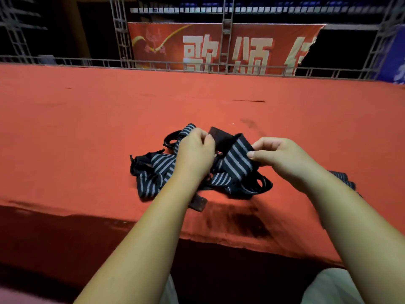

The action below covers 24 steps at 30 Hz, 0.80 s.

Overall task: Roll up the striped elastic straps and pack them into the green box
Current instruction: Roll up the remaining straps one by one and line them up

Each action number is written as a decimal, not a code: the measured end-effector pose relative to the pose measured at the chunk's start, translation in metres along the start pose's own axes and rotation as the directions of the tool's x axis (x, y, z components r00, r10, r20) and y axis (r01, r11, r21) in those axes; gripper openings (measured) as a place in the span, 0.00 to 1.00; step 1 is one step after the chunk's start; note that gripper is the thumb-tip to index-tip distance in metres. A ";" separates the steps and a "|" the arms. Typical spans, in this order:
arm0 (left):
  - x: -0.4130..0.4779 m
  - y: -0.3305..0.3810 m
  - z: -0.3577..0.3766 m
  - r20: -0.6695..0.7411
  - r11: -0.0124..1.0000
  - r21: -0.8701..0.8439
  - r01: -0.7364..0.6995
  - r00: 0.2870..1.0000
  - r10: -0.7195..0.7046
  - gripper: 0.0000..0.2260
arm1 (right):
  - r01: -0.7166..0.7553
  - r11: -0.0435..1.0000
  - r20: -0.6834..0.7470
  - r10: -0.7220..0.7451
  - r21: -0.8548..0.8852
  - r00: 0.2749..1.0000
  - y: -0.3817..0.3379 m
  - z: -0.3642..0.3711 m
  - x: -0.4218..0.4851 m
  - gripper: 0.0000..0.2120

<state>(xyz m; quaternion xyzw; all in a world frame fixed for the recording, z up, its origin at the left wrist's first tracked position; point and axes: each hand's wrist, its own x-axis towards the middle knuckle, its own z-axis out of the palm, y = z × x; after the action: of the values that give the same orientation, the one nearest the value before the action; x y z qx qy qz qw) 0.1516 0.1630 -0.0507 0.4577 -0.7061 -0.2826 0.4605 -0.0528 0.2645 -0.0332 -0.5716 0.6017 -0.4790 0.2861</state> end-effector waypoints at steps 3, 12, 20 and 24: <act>0.018 0.014 -0.012 -0.013 0.971 -0.205 0.120 0.992 -0.125 0.12 | 0.015 0.999 -0.003 -0.015 -0.042 1.000 -0.009 -0.012 -0.011 0.04; 0.010 0.054 0.000 0.435 0.739 -0.525 0.422 0.879 -0.193 0.27 | 0.087 0.995 -0.105 -0.092 -0.056 0.990 -0.041 -0.023 -0.035 0.04; -0.007 0.090 -0.003 0.561 0.818 -0.419 0.395 0.821 -0.109 0.33 | 0.151 0.985 -0.392 -0.173 -0.088 0.903 -0.078 -0.040 -0.052 0.03; -0.022 0.111 -0.005 0.570 0.895 -0.352 0.275 0.821 -0.028 0.22 | 0.200 0.977 -0.485 -0.210 -0.073 0.849 -0.104 -0.052 -0.048 0.05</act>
<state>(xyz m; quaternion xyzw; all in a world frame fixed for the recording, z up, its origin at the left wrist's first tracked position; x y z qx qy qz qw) 0.1166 0.2297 0.0343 0.3030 -0.6910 -0.5837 0.3001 -0.0471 0.3356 0.0707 -0.4950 0.5947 -0.6300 0.0660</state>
